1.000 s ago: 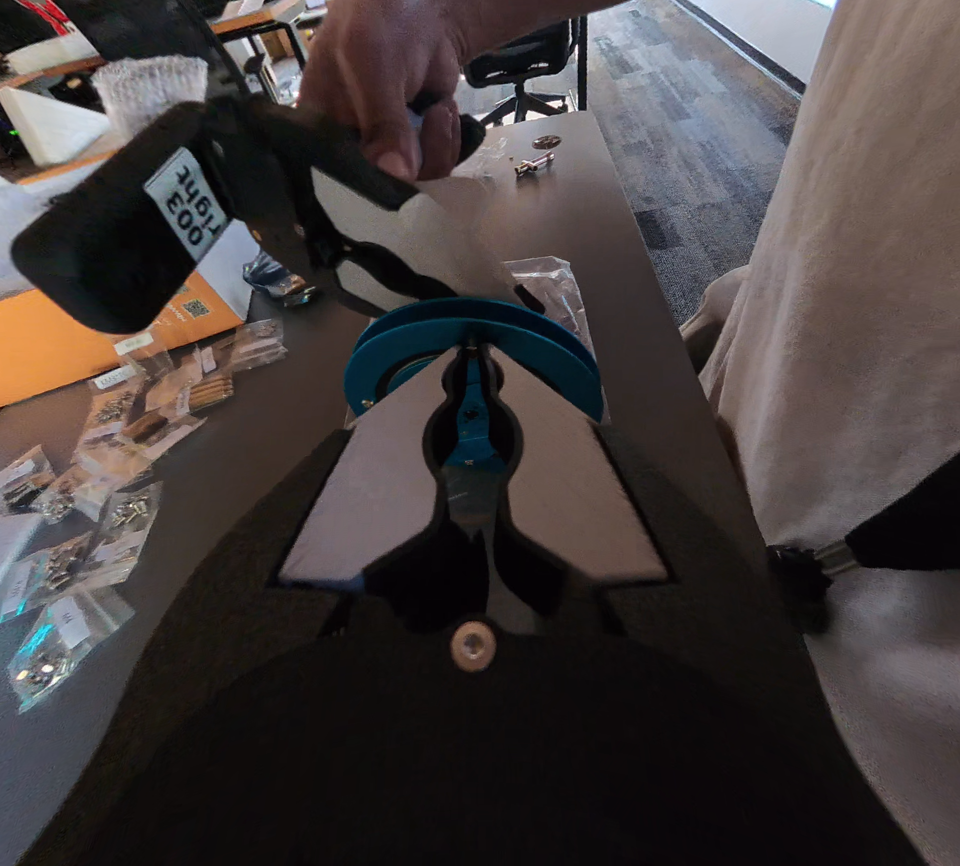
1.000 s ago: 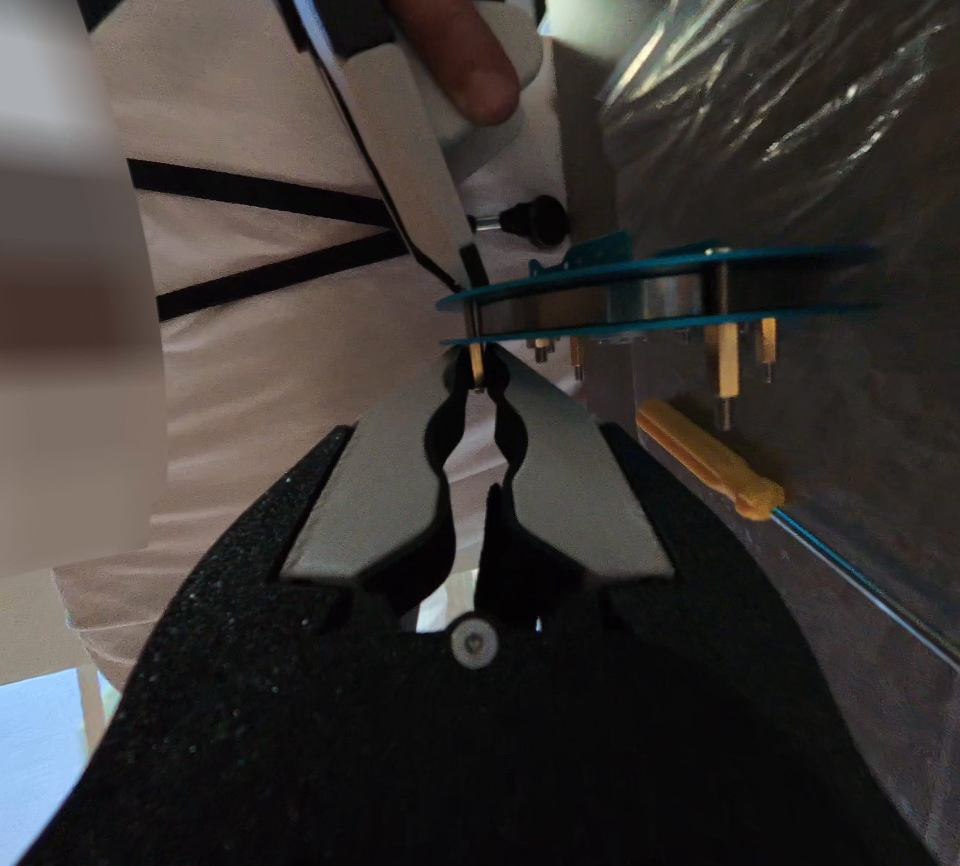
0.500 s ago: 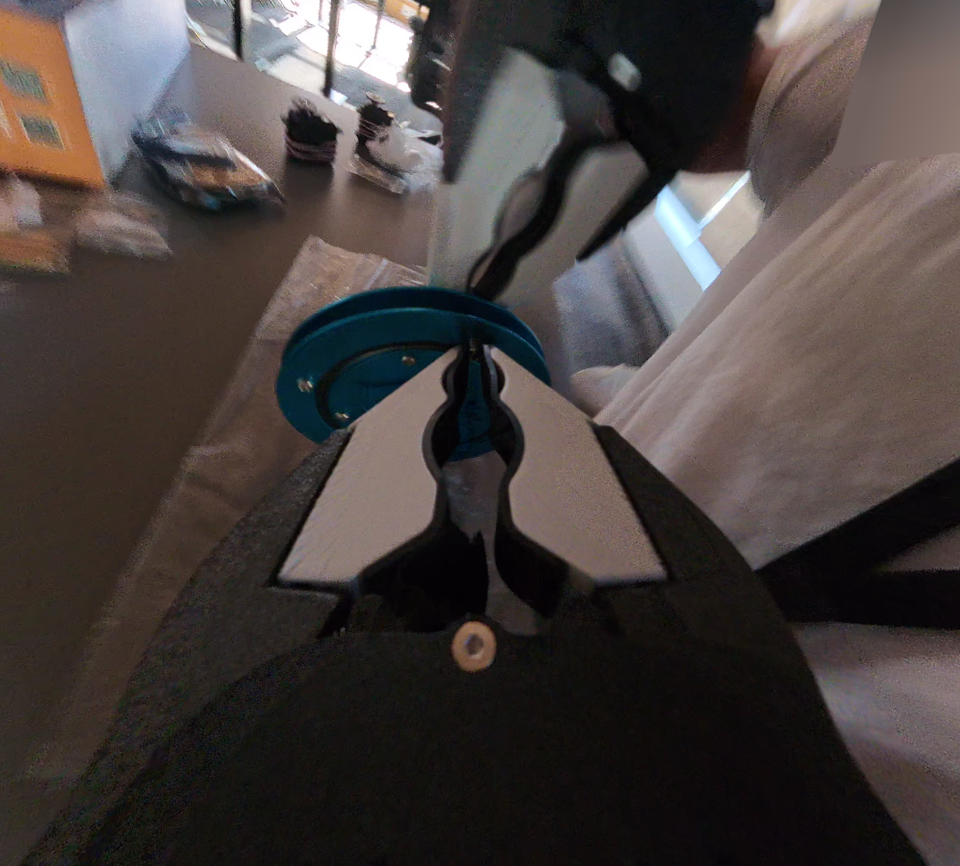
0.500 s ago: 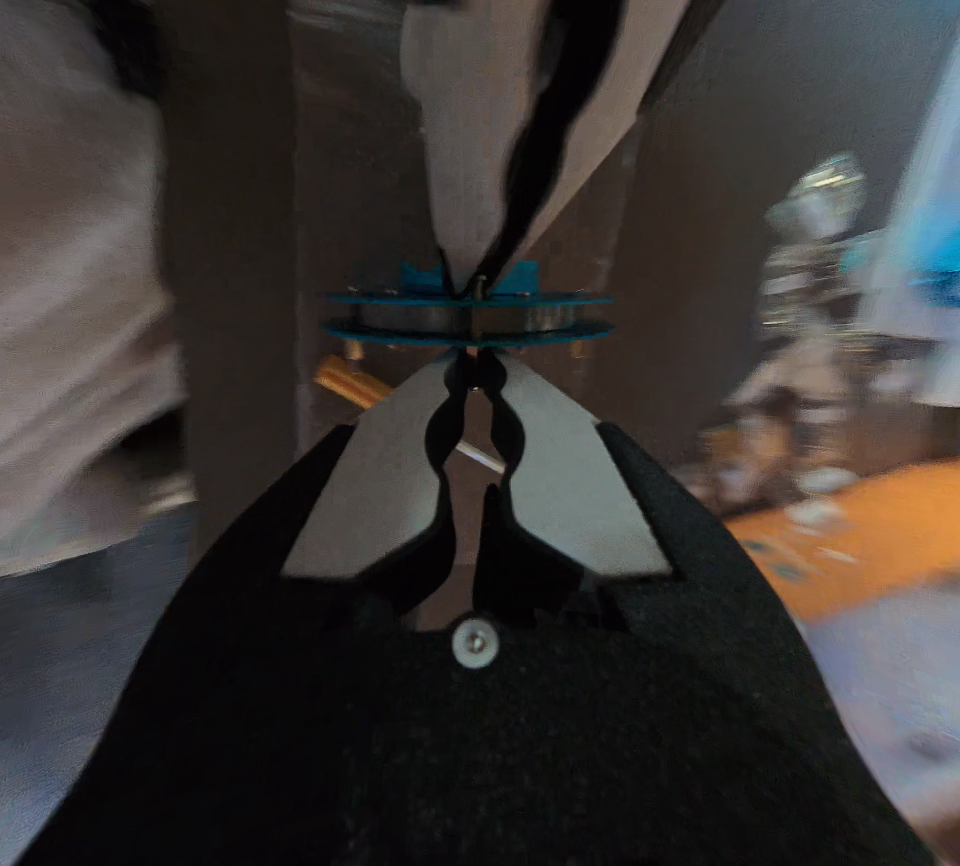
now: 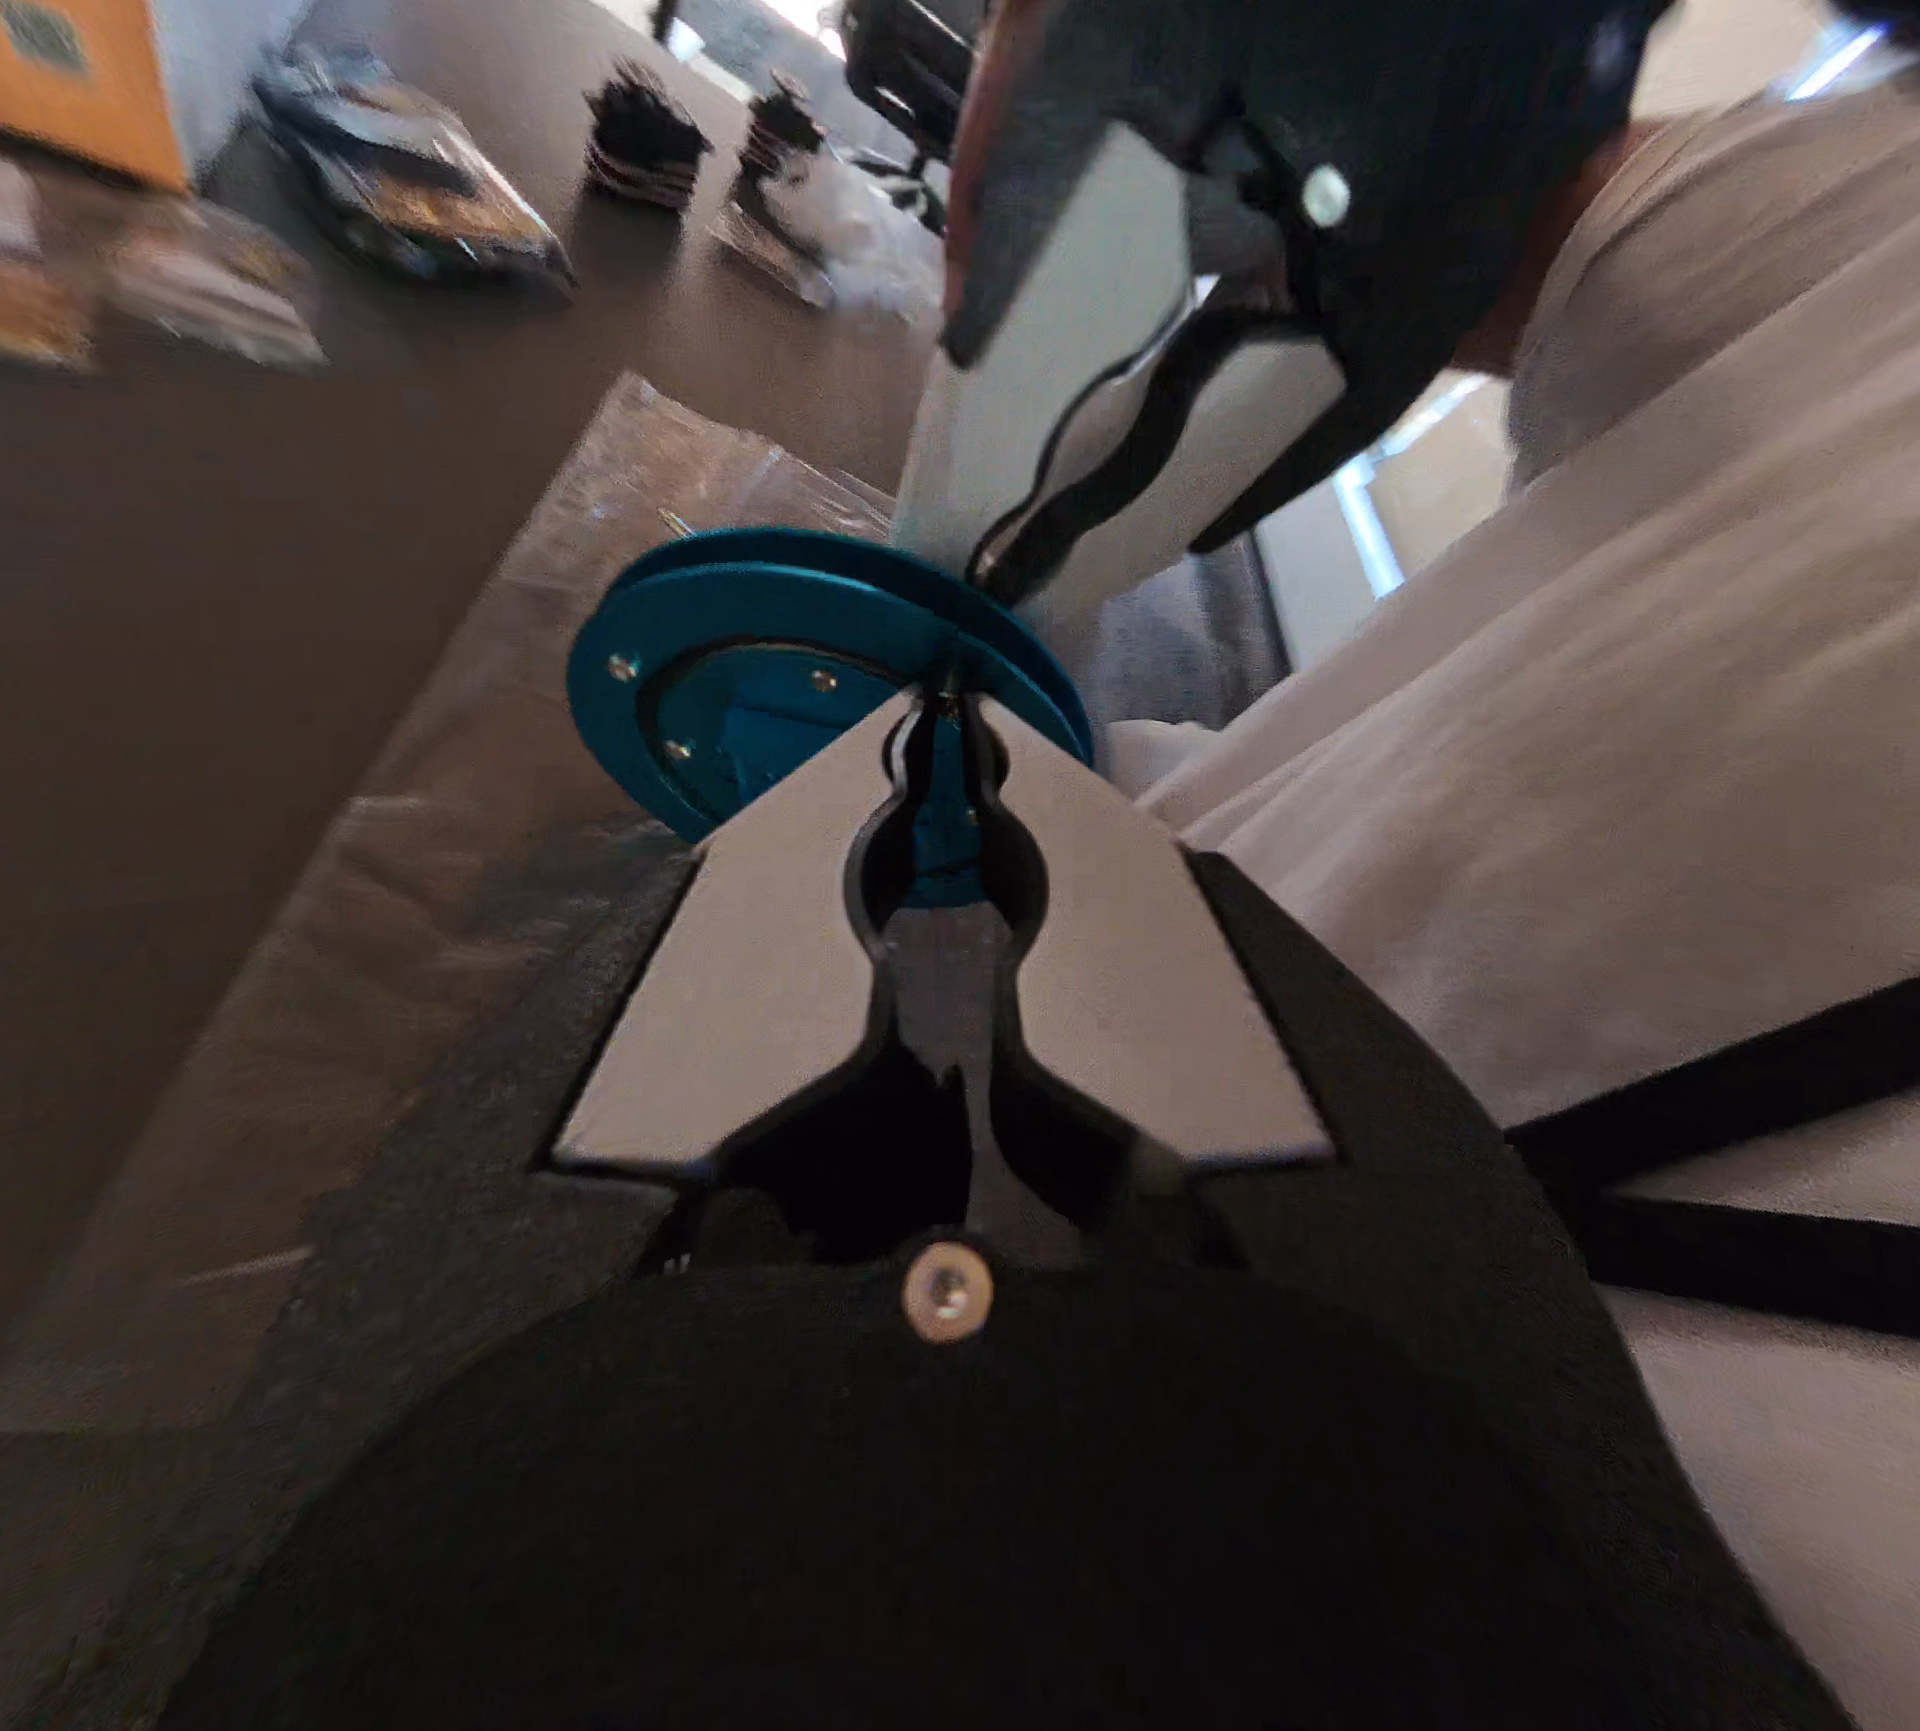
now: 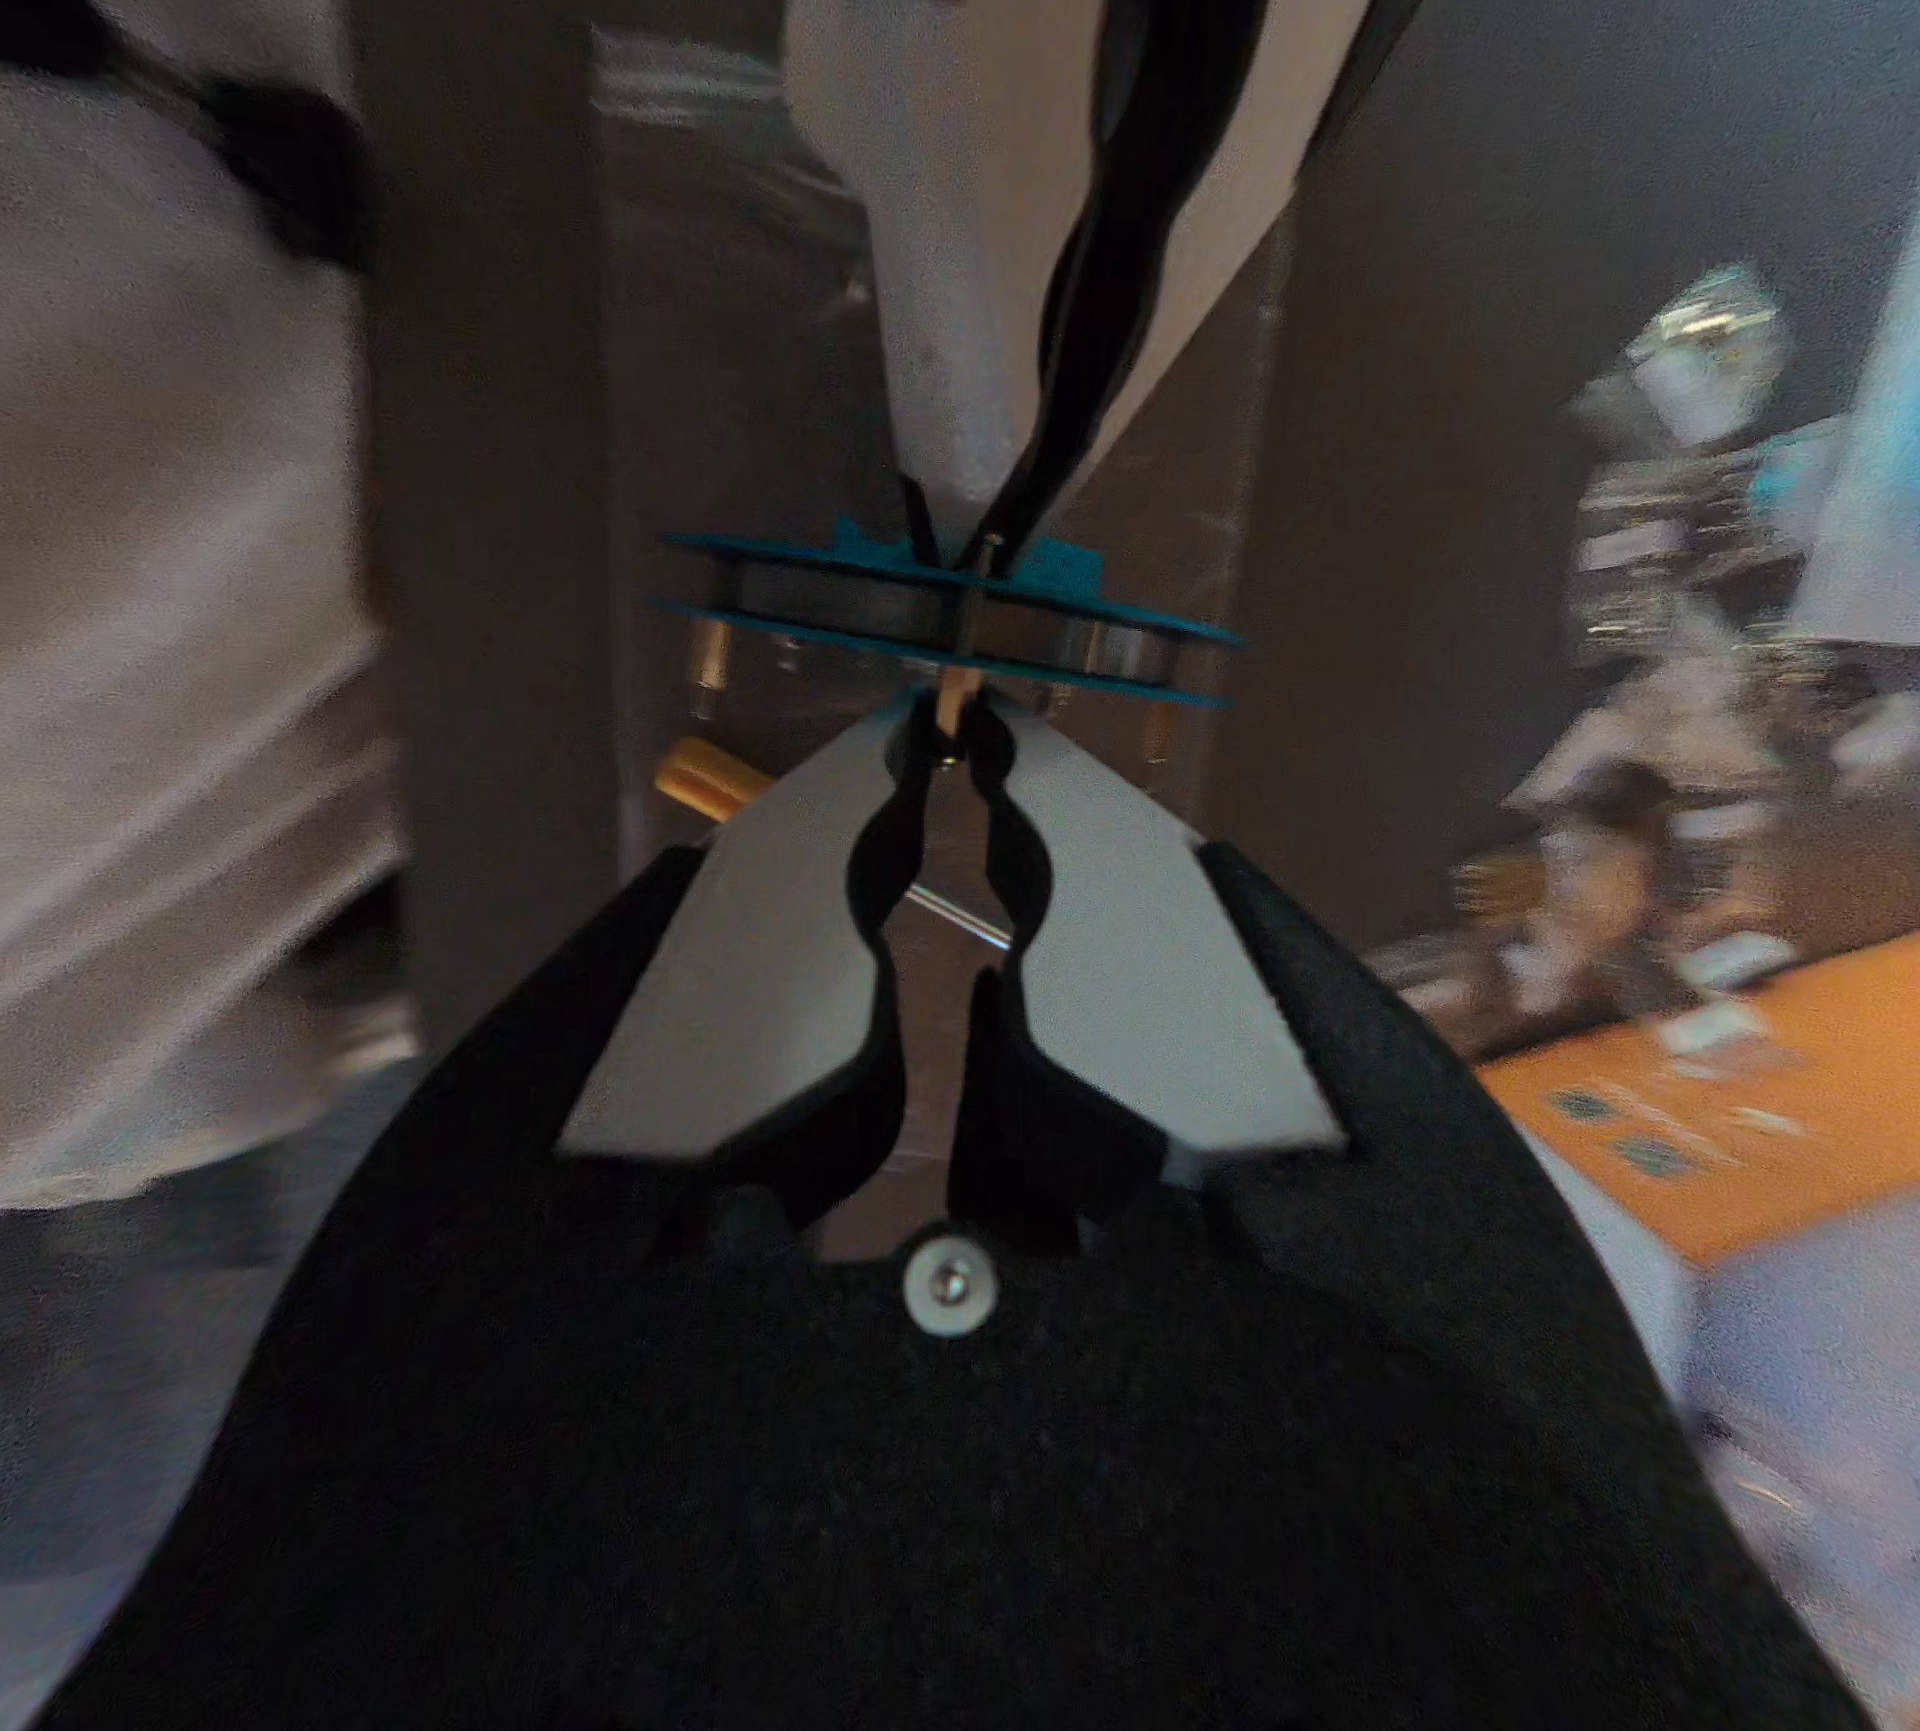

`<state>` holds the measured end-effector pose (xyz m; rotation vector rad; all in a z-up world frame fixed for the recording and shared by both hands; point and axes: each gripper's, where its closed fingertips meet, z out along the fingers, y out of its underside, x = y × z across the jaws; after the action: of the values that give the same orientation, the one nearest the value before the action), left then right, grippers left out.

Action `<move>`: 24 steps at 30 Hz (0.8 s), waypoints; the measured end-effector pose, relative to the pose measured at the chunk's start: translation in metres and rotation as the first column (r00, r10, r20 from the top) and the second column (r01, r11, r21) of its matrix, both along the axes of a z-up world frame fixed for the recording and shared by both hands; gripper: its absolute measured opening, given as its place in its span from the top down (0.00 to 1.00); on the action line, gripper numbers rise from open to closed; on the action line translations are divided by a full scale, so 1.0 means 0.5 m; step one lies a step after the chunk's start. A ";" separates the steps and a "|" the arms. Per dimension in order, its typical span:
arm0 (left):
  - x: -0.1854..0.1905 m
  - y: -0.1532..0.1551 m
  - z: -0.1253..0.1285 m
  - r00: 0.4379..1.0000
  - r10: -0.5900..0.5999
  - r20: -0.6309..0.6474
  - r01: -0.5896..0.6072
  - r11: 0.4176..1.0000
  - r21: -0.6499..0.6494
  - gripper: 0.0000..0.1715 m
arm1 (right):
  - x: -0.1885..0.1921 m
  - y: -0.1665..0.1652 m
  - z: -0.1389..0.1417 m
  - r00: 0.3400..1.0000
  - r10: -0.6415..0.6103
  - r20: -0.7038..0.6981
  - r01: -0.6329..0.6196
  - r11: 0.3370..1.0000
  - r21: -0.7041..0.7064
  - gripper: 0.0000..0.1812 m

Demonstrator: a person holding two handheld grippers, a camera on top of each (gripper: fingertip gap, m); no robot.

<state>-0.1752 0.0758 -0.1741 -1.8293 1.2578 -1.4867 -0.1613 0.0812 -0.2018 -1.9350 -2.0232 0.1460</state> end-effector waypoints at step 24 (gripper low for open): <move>0.007 -0.011 -0.005 0.991 -0.096 -0.096 0.105 0.990 0.090 0.98 | -0.004 -0.016 0.037 0.996 -0.050 -0.076 0.046 0.998 -0.043 0.96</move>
<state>-0.1717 0.0702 -0.1768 -1.8145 1.4587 -1.3832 -0.1633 0.0732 -0.1833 -1.9696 -1.9372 0.2485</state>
